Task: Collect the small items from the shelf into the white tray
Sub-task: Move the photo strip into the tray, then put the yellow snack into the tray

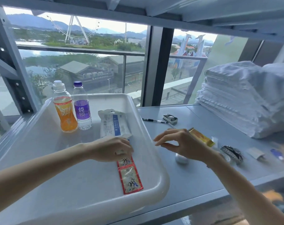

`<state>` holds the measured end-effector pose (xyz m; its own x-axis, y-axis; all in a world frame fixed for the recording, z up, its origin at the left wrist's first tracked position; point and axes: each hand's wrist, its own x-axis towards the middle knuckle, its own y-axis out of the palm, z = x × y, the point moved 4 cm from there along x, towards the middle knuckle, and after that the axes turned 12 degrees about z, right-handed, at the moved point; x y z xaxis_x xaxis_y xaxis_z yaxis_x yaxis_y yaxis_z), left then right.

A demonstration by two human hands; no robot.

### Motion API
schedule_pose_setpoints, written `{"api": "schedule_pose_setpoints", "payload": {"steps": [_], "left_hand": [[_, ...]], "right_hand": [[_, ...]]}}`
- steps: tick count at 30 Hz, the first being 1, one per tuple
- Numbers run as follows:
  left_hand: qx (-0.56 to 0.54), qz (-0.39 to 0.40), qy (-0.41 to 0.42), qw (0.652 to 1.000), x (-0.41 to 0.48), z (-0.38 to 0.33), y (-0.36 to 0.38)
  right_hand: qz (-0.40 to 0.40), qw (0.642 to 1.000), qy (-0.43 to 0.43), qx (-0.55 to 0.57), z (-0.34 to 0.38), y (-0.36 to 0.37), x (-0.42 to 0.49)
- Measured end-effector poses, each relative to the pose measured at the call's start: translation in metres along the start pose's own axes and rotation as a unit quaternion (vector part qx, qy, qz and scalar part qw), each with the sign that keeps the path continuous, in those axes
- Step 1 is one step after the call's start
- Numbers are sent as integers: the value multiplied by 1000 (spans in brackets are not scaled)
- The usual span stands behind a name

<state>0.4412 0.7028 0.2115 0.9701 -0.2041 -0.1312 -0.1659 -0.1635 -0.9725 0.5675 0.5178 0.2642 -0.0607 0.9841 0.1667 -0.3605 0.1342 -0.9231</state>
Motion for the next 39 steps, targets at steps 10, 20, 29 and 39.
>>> {"api": "schedule_pose_setpoints", "payload": {"steps": [10,20,29,39], "left_hand": [[3,-165,21,986,109,-73,-48],[38,-143,-71,986,162,-73,-22],[70,-127,-122,982,160,-80,-24],[-345,-237,-218,881,109,-40,-57]], "right_hand": [[-10,950,313,-6,-149,-39,-100],[77,894,442,-12,-250,-12,-112],[99,889,445,-55,-274,8,-89],[19,997,62,-39,-126,-73,-9]]}}
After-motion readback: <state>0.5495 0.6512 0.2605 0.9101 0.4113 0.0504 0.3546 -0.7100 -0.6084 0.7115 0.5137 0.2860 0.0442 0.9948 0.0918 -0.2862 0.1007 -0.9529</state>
